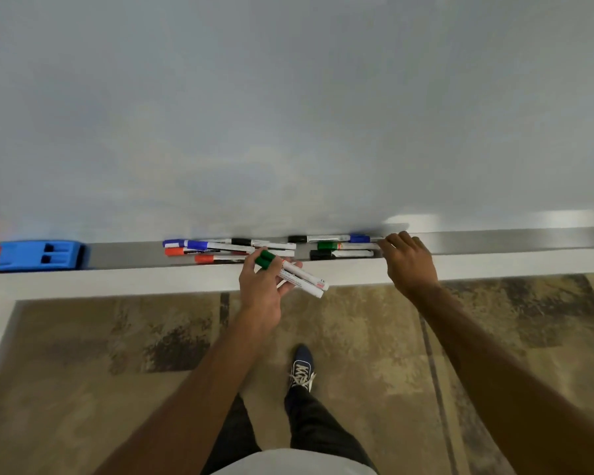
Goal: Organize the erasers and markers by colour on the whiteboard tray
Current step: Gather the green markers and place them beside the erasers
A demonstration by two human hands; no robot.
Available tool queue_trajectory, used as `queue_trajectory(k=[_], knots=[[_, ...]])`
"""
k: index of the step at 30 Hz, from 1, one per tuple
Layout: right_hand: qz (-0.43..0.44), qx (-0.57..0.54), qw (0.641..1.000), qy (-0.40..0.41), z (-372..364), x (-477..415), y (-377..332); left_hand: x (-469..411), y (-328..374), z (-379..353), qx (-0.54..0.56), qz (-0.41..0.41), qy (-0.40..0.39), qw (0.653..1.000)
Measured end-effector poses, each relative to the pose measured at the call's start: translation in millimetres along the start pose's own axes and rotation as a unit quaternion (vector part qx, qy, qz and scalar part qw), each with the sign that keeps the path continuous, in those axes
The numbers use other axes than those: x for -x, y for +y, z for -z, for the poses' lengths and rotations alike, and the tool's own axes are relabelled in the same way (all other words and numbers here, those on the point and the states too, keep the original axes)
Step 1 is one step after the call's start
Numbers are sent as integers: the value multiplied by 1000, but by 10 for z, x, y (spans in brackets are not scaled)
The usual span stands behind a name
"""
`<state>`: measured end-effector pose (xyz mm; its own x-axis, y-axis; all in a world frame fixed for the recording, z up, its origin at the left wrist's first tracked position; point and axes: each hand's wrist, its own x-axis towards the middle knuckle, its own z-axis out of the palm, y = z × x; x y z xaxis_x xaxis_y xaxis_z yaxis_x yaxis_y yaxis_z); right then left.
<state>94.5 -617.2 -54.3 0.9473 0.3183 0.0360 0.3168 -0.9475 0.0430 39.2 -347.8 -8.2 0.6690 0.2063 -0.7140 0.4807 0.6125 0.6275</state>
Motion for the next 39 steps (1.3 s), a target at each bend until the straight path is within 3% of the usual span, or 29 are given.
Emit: queue_trajectory(k=[12, 26, 33, 39], knots=[[96, 53, 994, -9, -89, -134, 143, -29, -119, -9, 13, -16, 27, 999], [139, 19, 990, -13, -77, -178, 177, -5, -161, 9, 37, -21, 38, 998], [110, -22, 994, -2, 13, -130, 214, -1, -141, 47, 52, -28, 35, 998], [14, -198, 979, 55, 196, -12, 40, -12, -56, 144, 69, -37, 26, 997]])
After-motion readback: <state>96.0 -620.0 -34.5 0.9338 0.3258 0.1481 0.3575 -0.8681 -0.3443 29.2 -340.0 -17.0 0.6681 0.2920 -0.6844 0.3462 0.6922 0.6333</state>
